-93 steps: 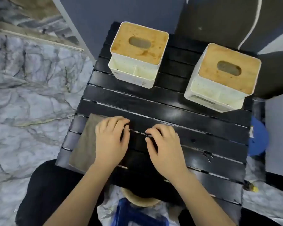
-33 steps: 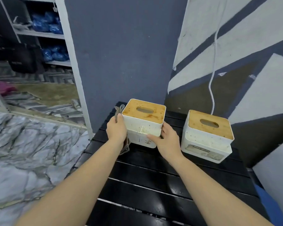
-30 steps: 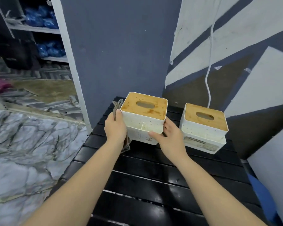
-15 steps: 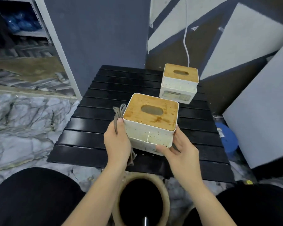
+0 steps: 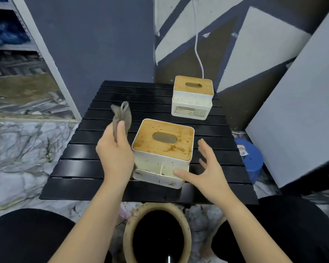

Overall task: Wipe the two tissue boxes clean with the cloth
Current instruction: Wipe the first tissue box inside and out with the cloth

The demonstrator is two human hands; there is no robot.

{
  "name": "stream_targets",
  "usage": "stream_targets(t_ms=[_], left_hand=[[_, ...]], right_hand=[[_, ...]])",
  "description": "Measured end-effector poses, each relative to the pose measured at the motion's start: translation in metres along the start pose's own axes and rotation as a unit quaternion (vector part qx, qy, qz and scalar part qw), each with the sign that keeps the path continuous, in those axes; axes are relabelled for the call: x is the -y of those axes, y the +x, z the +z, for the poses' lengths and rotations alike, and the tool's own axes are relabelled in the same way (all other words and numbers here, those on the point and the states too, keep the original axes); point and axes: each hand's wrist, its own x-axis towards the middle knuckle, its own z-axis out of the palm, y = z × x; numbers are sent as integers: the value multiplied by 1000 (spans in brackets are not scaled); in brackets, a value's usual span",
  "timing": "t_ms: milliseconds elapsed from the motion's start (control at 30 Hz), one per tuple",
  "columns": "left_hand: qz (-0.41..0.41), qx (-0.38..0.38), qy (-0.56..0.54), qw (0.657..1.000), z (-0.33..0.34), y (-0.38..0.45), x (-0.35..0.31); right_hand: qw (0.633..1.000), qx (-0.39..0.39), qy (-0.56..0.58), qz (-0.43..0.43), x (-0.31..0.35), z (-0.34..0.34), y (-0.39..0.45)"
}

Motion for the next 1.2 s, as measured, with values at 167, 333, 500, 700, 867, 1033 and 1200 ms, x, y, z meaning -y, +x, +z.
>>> stream_targets(t_ms=[167, 333, 500, 700, 867, 1033, 1200], left_hand=[[159, 192, 277, 928, 41, 14, -7], [154, 266, 449, 839, 60, -1, 4], [188, 286, 453, 823, 70, -5, -6], [252, 342, 429, 797, 84, -22, -18], [302, 349, 386, 799, 82, -25, -11], [367, 334, 297, 816, 71, -29, -1], [405, 343, 211, 821, 56, -29, 10]], right_hand=[[996, 67, -50, -39, 3, -4, 42], [996, 57, -7, -65, -8, 3, 57], [995, 35, 20, -87, -19, 8, 61], [991, 24, 33, -124, -22, 10, 68], [989, 35, 32, -143, -25, 14, 75], [990, 28, 32, -134, -33, 12, 74], [988, 64, 52, -133, -38, 6, 69]])
